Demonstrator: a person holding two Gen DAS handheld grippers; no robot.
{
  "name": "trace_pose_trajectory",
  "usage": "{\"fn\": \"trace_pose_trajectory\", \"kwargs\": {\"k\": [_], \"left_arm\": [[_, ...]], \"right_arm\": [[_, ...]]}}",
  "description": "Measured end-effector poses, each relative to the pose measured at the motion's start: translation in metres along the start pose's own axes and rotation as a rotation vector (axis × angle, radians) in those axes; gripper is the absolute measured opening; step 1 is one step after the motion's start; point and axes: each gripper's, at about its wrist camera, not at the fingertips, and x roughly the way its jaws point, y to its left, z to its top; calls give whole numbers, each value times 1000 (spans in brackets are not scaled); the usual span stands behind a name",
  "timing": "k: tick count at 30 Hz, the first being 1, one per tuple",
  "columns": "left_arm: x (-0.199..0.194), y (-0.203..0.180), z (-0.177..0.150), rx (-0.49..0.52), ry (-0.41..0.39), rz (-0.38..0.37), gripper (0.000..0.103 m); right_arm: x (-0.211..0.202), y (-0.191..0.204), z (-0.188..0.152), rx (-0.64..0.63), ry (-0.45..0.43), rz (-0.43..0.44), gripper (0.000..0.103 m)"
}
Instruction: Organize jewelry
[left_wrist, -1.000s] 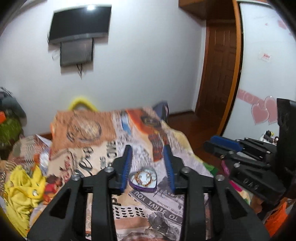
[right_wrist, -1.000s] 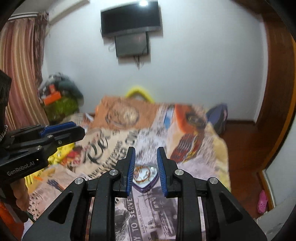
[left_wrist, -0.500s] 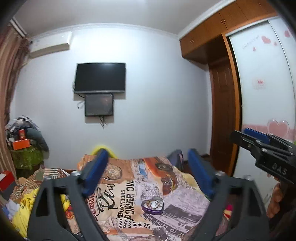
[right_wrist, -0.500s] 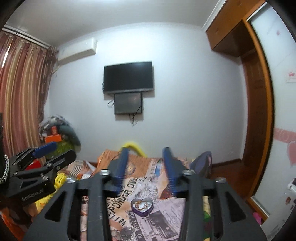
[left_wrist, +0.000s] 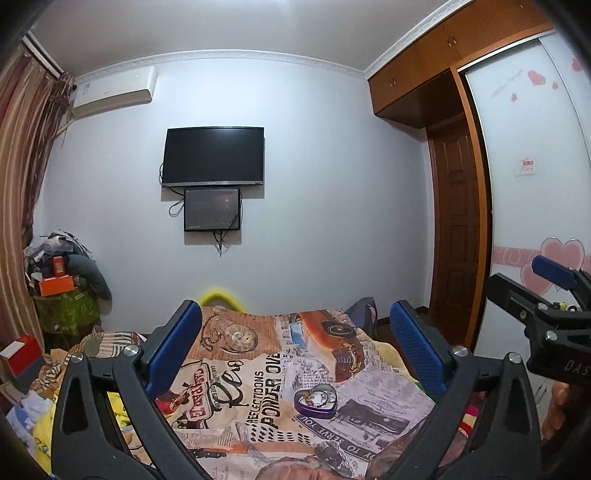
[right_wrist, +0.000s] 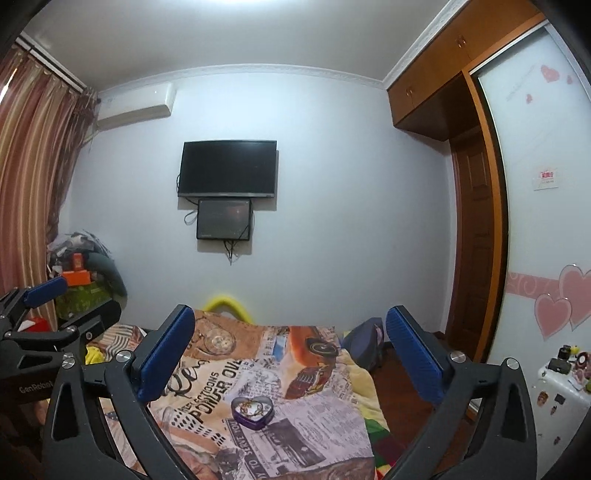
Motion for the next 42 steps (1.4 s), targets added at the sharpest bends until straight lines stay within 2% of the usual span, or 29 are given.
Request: {"fn": "trace_pose_trajectory", "kwargs": {"k": [13,42], "left_arm": [[2,2,-4,-12,20,5,102],[7,5,-6,-26,37,1,102]], "right_arm": [[-6,-7,-9,3,38,16,103],[-7,-10,-5,27,86,32,103]]}}
